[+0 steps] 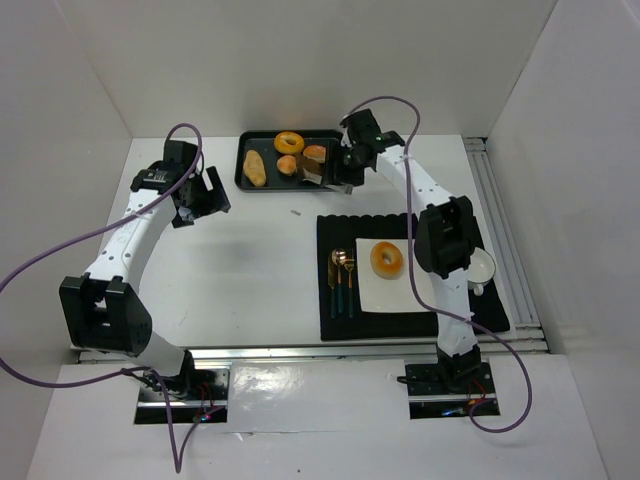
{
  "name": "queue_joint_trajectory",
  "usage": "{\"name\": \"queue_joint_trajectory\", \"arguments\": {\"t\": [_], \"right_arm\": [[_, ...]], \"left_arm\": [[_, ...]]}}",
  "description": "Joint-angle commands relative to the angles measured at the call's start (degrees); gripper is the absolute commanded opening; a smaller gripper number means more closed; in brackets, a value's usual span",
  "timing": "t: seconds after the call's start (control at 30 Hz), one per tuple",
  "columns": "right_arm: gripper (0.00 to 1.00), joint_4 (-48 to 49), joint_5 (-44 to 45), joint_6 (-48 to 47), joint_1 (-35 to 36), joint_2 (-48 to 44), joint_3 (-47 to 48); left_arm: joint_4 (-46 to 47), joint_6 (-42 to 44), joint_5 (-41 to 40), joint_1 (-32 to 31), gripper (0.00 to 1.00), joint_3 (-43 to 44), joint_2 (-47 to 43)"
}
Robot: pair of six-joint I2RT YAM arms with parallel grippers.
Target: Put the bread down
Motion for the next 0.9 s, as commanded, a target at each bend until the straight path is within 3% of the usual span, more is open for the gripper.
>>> {"name": "queue_joint_trajectory", "arguments": {"t": [0.0, 0.37, 0.73, 0.87], "right_arm": [[0.65, 1.23, 0.16, -0.54, -0.88, -5.49, 3.14], [0.66, -0.44, -0.55, -0.01, -2.55, -2.50, 6.30], [0.66, -3.95, -8.27, -1.77, -2.03, 4.00, 11.49], [0.66, -5.27, -6.09, -1.77, -2.03, 5.15, 12.73]], "left_arm": [[0.64, 0.64, 0.52, 0.25, 1.00, 0.52, -0.81], [0.64, 0.64, 0.52, 0.25, 1.00, -0.53, -1.95], [0.64, 0.64, 1.31, 0.87, 1.00, -0.53, -2.48], [0.64, 0.64, 1.31, 0.87, 1.00, 0.00, -2.48]]}}
